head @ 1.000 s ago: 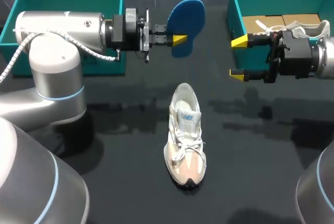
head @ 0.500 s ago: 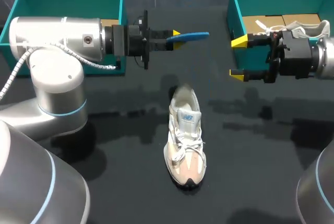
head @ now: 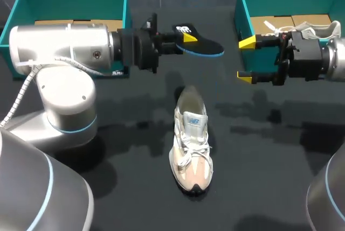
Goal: Take the shoe out of the shoebox, open the shoe tongue, remove and reinsert the insole, then place the shoe into the shoebox
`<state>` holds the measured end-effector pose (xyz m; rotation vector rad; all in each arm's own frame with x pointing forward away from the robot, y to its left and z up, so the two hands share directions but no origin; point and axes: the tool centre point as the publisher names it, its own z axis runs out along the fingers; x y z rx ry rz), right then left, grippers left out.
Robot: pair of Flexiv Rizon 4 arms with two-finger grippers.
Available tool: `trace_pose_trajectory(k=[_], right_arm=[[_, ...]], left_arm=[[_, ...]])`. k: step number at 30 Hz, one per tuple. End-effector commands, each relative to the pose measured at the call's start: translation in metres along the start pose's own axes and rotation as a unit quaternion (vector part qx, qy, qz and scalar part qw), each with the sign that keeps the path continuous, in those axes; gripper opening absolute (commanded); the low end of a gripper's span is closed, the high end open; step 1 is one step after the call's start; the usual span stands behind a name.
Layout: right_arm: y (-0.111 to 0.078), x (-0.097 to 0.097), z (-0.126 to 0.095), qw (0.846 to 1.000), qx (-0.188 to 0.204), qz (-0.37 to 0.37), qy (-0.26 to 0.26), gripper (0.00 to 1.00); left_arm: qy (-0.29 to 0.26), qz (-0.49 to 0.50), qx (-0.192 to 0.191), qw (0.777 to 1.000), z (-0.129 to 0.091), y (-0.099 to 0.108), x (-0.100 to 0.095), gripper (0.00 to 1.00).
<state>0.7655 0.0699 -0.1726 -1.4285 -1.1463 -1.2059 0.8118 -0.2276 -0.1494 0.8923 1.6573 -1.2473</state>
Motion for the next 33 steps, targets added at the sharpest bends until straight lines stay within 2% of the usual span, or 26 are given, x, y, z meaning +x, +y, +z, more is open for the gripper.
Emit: trace_pose_trajectory(k=[1,12,19,27,33], right_arm=[[-0.001,0.0,0.001,1.0,-0.002,0.0,-0.001,1.0],[-0.001,0.0,0.001,1.0,-0.002,0.0,-0.001,1.0],[0.002,0.002,0.014,0.999,0.036,-0.024,-0.033,1.0],[0.001,-0.002,0.03,0.996,0.065,-0.047,-0.036,1.0],[-0.001,-0.003,0.039,0.994,0.084,-0.051,-0.038,1.0]], left_arm=[[-0.02,0.05,-0.002,0.999,0.001,0.0,0.004,0.0],[-0.019,0.145,0.005,0.989,0.01,0.011,0.002,0.0],[-0.013,0.172,0.018,0.985,0.016,0.013,0.003,0.0],[-0.01,0.193,0.023,0.981,0.027,0.015,0.01,0.0],[-0.028,0.222,0.032,0.974,0.03,0.015,0.011,0.0]])
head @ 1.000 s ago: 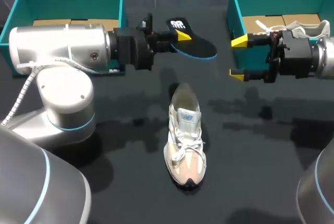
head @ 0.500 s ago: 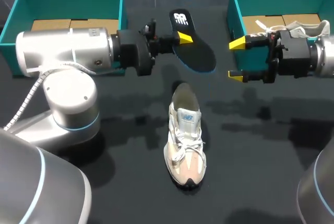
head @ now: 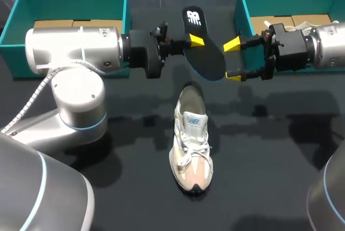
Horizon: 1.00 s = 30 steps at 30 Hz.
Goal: Take the shoe out of the shoebox, open the shoe tongue, remove and reinsert the insole, then place the shoe into the shoebox
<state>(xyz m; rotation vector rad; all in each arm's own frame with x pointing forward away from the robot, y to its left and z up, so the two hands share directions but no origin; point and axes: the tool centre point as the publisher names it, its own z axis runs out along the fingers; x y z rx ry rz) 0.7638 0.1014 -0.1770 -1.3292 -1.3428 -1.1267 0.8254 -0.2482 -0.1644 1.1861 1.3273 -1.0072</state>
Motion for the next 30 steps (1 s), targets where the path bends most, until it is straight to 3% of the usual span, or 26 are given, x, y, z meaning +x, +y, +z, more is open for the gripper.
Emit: trace_pose_trajectory(k=[1,2,3,4,13,21,30], right_arm=[[0.005,-0.001,0.008,1.0,0.015,-0.001,-0.001,1.0],[0.005,-0.001,0.009,1.0,0.016,-0.003,0.0,1.0],[0.004,-0.001,0.011,1.0,0.018,-0.004,0.001,0.9],[0.004,-0.001,0.012,1.0,0.021,-0.004,0.0,0.87],[0.002,0.005,0.02,0.999,0.036,-0.015,-0.005,0.8],[0.001,0.007,0.028,0.999,0.049,-0.019,-0.012,0.5],[-0.002,0.007,0.031,0.999,0.042,-0.027,-0.007,0.48]], left_arm=[[-0.02,0.018,0.001,1.0,0.005,0.001,0.004,0.0],[-0.024,0.025,0.002,0.999,0.006,0.001,0.004,0.0],[-0.027,0.028,0.004,0.999,0.006,0.0,0.004,0.0],[-0.03,0.032,0.006,0.999,0.007,0.0,0.005,0.0],[-0.043,0.042,0.016,0.998,0.014,-0.001,0.008,0.0],[-0.049,0.048,0.016,0.998,0.017,-0.003,0.006,0.0],[-0.052,0.05,0.017,0.997,0.02,-0.009,0.007,0.0]])
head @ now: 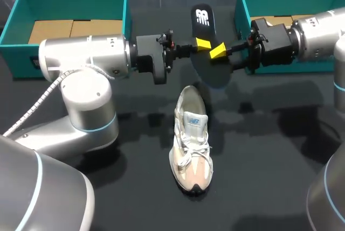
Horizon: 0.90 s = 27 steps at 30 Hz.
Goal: Take the shoe out of the shoebox, open the shoe tongue, remove and reinsert the insole, then place the shoe into the shoebox
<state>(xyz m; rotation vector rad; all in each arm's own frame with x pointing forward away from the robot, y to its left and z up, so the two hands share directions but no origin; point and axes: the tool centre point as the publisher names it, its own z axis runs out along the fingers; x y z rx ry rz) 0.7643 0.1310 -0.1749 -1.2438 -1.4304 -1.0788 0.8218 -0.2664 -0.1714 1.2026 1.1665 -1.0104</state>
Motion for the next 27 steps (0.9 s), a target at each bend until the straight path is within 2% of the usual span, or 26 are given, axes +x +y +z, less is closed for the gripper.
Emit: trace_pose_trajectory(k=[1,22,24,27], right_arm=[[-0.0027,0.0002,0.0021,1.0,-0.005,-0.002,0.0,0.48],[-0.0011,-0.002,0.0054,1.0,-0.003,-0.001,0.003,0.36],[-0.0009,-0.0024,0.0055,1.0,-0.003,0.0,0.004,0.31],[-0.0008,-0.0026,0.0055,1.0,-0.002,0.0,0.005,0.11]], left_arm=[[-0.003,0.001,-0.001,1.0,0.0016,-0.0029,0.0017,0.0],[-0.008,0.005,-0.008,1.0,0.0027,-0.0052,0.0015,0.0],[-0.008,0.005,-0.009,1.0,0.0031,-0.005,0.0018,0.0],[-0.008,0.005,-0.01,1.0,0.004,-0.0043,0.0021,0.0]])
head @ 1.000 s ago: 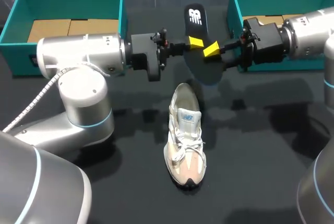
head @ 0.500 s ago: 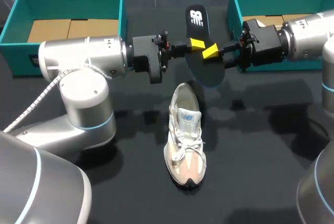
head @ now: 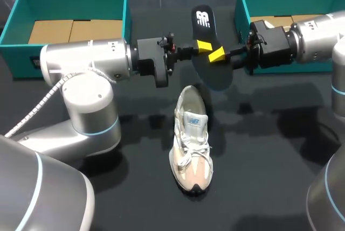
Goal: Take the shoe out of the shoebox, open the shoe tongue, remove and reinsert the insole, then place the shoe into the shoebox
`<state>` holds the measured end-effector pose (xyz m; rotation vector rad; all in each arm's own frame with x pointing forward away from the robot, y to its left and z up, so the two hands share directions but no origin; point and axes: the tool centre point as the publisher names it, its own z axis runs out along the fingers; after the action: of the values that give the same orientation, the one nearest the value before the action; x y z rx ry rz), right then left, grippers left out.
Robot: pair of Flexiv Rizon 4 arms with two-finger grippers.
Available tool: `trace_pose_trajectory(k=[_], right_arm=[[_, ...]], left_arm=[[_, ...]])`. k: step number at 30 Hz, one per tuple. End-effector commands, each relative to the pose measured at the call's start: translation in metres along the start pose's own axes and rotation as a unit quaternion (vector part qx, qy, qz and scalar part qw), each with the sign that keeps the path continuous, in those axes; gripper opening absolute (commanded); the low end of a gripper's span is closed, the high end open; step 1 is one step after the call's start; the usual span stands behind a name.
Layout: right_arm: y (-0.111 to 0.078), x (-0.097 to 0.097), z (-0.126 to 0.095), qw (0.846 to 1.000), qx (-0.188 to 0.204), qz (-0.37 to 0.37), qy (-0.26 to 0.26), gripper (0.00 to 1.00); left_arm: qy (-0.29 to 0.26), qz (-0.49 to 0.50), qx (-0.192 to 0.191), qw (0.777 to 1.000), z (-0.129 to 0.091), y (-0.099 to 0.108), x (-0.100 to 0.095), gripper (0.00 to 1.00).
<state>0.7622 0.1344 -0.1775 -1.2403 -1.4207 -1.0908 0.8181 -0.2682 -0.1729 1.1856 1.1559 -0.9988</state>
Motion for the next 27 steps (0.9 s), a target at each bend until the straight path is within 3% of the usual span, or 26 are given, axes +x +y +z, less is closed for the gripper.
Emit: trace_pose_trajectory(k=[1,7,8,9,10,15,20,27], right_arm=[[0.001,-0.001,0.002,1.0,0.002,0.001,0.0,0.0],[0.001,-0.003,0.001,1.0,0.002,-0.002,0.004,0.0],[0.001,-0.003,0.0,1.0,0.002,-0.004,0.006,0.0],[0.001,-0.003,-0.001,1.0,0.001,-0.004,0.007,0.0],[0.001,-0.004,-0.002,1.0,0.0,-0.005,0.008,0.0],[0.001,-0.006,-0.008,1.0,-0.002,-0.013,0.012,0.0],[0.006,-0.009,-0.013,1.0,0.0,-0.021,0.014,0.0],[0.009,-0.01,-0.014,1.0,0.0,-0.023,0.015,0.0]], left_arm=[[-0.001,0.001,-0.002,1.0,0.003,0.0,0.001,0.0],[0.006,-0.006,-0.003,1.0,0.004,0.0,0.003,0.0],[0.01,-0.012,-0.001,1.0,0.003,0.0,0.003,0.12],[0.014,-0.013,0.003,1.0,0.0,-0.001,0.002,0.46],[0.021,-0.012,0.001,1.0,-0.004,-0.002,0.0,1.0],[0.06,-0.045,-0.007,0.997,-0.031,-0.002,-0.003,1.0],[0.099,-0.074,0.01,0.992,-0.061,-0.002,-0.004,1.0],[0.099,-0.074,0.01,0.992,-0.061,-0.002,-0.004,1.0]])
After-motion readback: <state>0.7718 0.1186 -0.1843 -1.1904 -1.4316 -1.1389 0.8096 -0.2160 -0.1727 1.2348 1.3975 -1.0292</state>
